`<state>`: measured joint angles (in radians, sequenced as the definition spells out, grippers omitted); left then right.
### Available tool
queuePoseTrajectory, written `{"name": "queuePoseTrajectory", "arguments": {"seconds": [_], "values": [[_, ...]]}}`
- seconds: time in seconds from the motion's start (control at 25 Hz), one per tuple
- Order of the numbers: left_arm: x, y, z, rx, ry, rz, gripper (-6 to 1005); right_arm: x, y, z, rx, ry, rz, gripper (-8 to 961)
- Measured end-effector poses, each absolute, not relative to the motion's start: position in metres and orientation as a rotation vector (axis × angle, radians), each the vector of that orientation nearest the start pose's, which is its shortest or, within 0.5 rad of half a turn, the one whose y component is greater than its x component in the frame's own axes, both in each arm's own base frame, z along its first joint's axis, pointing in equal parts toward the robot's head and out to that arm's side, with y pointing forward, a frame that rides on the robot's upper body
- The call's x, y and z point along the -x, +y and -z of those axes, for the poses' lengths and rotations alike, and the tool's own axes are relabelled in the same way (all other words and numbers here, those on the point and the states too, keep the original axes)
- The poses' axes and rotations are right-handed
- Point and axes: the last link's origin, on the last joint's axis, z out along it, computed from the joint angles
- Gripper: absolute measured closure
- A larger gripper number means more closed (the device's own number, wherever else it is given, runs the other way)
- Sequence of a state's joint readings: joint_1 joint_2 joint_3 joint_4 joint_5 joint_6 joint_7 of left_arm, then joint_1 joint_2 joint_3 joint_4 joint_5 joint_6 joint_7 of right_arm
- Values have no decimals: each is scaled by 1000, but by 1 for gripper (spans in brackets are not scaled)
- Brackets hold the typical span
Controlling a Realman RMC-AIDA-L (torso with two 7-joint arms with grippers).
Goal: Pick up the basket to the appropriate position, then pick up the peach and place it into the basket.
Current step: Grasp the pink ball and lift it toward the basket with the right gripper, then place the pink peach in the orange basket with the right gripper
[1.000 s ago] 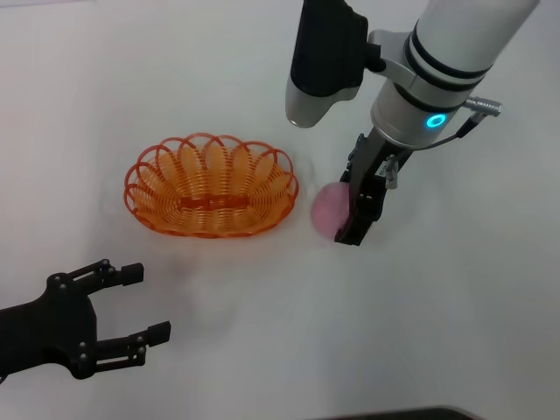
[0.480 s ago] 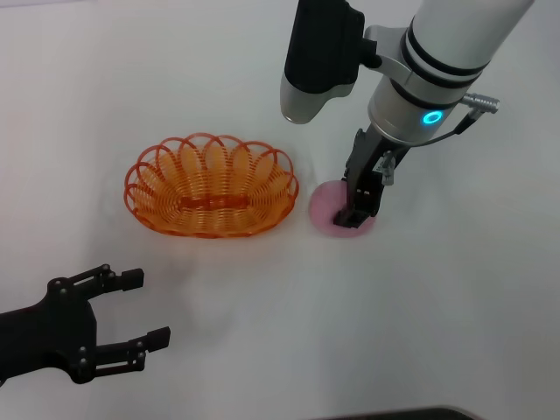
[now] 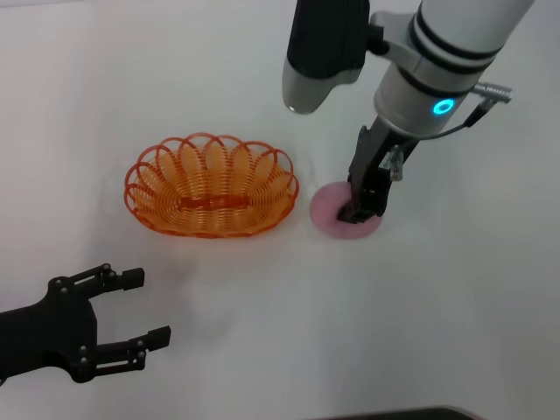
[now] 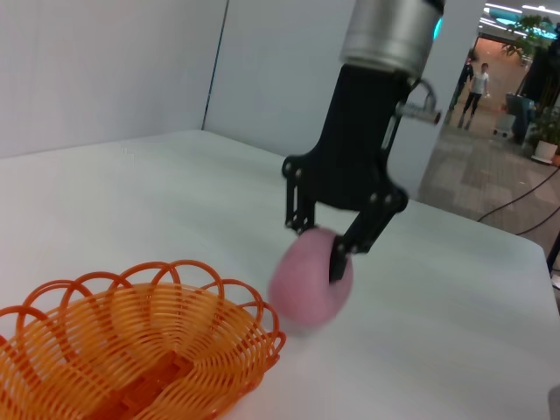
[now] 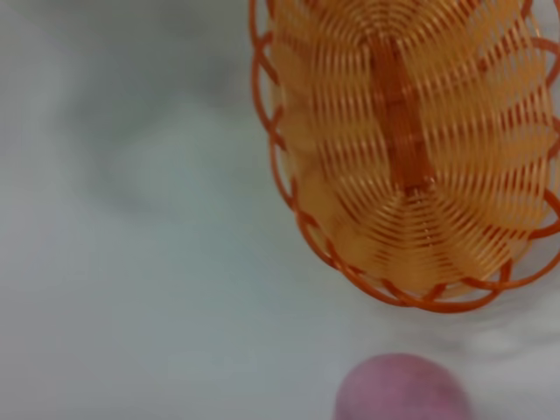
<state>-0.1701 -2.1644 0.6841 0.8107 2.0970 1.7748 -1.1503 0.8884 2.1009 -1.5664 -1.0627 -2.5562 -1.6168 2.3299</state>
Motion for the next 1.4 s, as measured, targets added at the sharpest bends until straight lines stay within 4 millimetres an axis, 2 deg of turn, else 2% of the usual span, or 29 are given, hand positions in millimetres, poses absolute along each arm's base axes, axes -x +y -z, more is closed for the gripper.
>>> {"name": "queuePoseTrajectory", "arguments": {"seconds": [0.36,0.56,0.8,1.0,1.2,1.4], "values": [[320,205,12,2795,-617,663,145,-100,351,29,2965,357,799,695],[320,205,12,2796,-616,663,145,-81,353,26,2969,280,735,689],[319,206,13,2799,-616,668,145,-62,353,45,2977,148,641,683],[318,207,13,2805,-623,671,145,-56,353,61,2956,58,599,677],[317,208,13,2805,-622,668,145,-58,359,74,2950,55,522,671],[317,208,14,2807,-623,670,144,-65,361,88,2942,33,521,666]]}}
